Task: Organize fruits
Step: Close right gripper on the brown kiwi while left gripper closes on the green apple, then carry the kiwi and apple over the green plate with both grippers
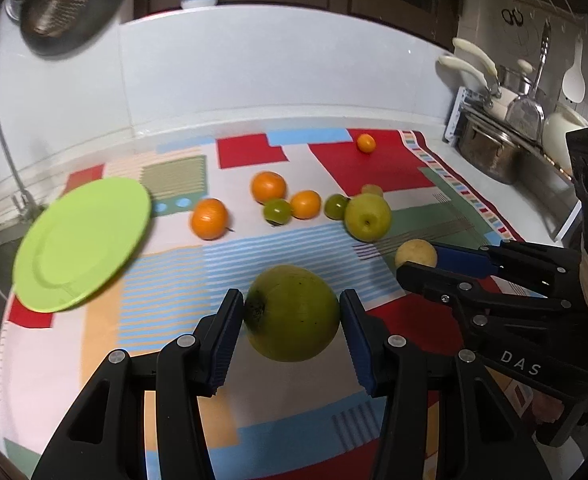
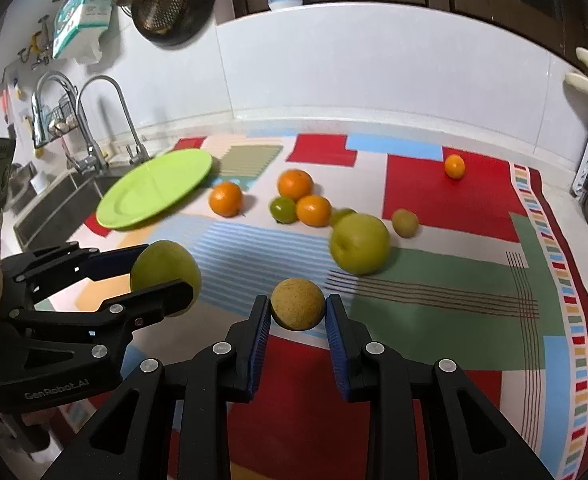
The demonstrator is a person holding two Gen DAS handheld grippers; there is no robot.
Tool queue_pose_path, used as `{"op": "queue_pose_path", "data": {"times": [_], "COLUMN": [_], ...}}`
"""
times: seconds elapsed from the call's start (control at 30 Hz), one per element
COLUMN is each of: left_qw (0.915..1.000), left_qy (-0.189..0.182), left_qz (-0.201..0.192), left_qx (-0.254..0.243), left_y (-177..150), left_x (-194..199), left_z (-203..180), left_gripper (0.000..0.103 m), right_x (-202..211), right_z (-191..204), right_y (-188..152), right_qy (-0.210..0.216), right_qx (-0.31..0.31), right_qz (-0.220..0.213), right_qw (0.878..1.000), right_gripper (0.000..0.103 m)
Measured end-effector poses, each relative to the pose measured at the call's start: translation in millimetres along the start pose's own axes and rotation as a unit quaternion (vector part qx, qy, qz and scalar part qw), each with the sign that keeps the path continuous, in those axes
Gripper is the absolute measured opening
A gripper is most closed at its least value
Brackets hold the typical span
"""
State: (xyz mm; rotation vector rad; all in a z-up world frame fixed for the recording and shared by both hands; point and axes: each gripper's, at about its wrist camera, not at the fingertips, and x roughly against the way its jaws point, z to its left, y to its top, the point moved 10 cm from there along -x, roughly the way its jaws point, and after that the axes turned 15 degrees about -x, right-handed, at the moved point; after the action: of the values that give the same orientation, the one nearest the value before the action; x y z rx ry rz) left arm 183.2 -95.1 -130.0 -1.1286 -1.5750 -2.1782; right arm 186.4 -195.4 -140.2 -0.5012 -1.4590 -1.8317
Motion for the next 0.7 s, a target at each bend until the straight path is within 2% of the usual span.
{"op": "queue_pose_path", "data": {"times": [0.4, 0.7], "left_qw": [0.9984, 0.9962], "left_qy": [0.041, 0.065], "left_qz": [-0.038, -0.054], "left_qx": [0.008, 0.019], "left_y": [-0.3, 0.4], "left_x": [52.0, 71.3], "left_z": [57.0, 112.3], "left_gripper": [0.049, 0.049], "right_x": [16.1, 9.1], "right_z": [64.1, 117.7], "right_y": [14.2, 35.4], "right_qy": [0.023, 0.035], "right_qx": [0.008, 0.018], "right_qz": [-0.031, -0.058], "right_qw": [0.999, 0.998], "right_gripper": [0.029, 0.029]}}
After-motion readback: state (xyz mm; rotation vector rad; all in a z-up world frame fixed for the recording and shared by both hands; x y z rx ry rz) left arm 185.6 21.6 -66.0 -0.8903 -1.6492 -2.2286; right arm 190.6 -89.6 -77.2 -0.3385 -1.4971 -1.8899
